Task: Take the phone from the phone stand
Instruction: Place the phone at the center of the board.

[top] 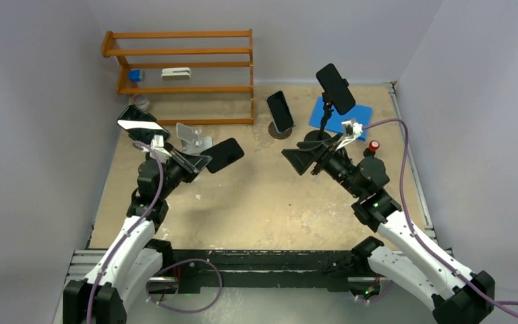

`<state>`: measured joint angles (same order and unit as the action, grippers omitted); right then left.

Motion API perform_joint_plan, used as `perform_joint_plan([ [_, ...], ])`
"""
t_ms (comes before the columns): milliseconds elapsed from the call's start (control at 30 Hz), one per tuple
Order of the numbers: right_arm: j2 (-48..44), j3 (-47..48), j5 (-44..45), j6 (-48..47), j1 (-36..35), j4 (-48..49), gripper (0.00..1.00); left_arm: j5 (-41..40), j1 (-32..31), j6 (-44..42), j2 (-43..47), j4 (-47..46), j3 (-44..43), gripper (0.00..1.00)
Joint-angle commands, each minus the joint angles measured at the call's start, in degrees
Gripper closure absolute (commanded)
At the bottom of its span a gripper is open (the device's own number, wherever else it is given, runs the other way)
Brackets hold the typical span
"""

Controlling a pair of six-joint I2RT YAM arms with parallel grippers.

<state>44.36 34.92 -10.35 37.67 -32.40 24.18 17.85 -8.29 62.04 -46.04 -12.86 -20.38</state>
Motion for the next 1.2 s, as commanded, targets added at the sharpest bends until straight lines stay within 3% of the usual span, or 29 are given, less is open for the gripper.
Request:
perform_joint_plan([
  [0, 0.85, -2.56, -6.24, 5.72, -0.25, 7.31, 0.11, 5.51, 0.30, 9.43, 4.70, -11.48, -0.25, 1.00],
  [233, 2.10, -8.25, -11.73, 17.78, -0.42, 23.70, 0.11, 6.92, 0.25, 15.72, 7.15, -20.44, 2.66, 1.00],
  [567, 13.59, -12.42, -8.94, 29.00, -4.94, 48.98, 0.11, 8.50, 0.21, 18.95, 9.77, -25.25, 2.38, 1.00],
  [1167, 27.50, -10.85, -1.27, 28.86, -15.15, 64.63, 0.11, 10.48, -1.71, 16.67, 12.65, -21.18, -1.12, 1.00],
])
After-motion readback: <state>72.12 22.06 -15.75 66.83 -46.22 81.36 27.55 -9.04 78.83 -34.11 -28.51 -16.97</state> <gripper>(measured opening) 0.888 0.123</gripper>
